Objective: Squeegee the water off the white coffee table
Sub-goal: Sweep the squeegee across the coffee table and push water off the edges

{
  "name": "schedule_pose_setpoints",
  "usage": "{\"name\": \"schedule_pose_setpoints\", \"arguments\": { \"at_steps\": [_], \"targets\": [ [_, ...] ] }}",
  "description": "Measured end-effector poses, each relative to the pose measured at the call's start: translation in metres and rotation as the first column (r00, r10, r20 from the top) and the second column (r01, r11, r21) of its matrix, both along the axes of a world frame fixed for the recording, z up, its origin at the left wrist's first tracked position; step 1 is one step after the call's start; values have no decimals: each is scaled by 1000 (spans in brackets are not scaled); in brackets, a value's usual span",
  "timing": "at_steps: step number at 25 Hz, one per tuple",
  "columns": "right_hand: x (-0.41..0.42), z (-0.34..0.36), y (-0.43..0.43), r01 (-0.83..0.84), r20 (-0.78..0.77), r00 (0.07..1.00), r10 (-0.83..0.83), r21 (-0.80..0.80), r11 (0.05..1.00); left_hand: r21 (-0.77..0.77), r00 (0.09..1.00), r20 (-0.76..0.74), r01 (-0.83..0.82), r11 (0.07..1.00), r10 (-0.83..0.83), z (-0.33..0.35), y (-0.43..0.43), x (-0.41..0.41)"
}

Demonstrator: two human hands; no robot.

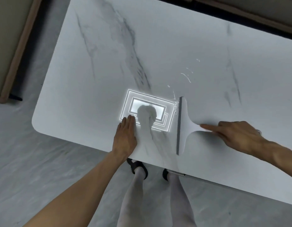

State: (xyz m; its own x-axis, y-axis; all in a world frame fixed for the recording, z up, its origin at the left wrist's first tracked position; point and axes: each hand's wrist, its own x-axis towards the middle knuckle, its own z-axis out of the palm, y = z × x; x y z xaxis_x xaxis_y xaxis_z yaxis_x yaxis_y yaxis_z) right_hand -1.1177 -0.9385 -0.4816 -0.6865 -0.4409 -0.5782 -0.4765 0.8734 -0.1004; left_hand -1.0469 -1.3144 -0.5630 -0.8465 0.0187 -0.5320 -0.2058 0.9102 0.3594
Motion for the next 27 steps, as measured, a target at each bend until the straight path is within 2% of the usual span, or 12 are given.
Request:
{"name": "schedule_pose_setpoints", "arguments": {
  "at_steps": [2, 4, 7, 10, 12, 13, 16, 18, 21, 24, 27],
  "targets": [
    [11, 5, -1, -1, 5, 1000, 1, -15, 1000, 23, 998, -54, -26, 999, 28, 2, 11, -2],
    [19, -4, -22, -3, 105, 994, 17, -134, 991, 35, 987, -114, -114, 993, 117, 5, 14, -2],
    [42, -32, -82, -62, 214, 968, 133, -308, 949, 18, 976, -116, -186, 982, 187, 13, 11, 6],
    [65, -56, -107, -120, 306, 925, 226, -329, 937, -165, 980, -79, -191, 967, 180, 16, 28, 17],
    [65, -66, -89, -184, 248, 930, 272, -328, 927, -285, 980, 28, -183, 941, 199, 15, 53, 26],
    [62, -69, -71, -208, 207, 935, 287, -333, 920, -296, 973, 74, -187, 937, 217, 14, 68, 32],
    [39, -68, 2, -231, 121, 951, 285, -338, 912, -177, 911, 225, -312, 934, 347, 10, 100, 38],
    [22, -59, 53, -197, 103, 966, 236, -294, 935, -134, 875, 266, -382, 914, 405, 5, 111, 33],
    [12, -46, 96, -151, 94, 980, 177, -236, 960, -181, 885, 277, -335, 925, 375, -3, 110, 30],
    [25, -50, 78, -213, 121, 957, 264, -325, 922, -171, 876, 270, -365, 915, 400, -10, 105, 35],
    [54, -67, 23, -250, 229, 904, 361, -403, 880, -216, 915, 250, -265, 940, 316, -17, 106, 35]
  ]
}}
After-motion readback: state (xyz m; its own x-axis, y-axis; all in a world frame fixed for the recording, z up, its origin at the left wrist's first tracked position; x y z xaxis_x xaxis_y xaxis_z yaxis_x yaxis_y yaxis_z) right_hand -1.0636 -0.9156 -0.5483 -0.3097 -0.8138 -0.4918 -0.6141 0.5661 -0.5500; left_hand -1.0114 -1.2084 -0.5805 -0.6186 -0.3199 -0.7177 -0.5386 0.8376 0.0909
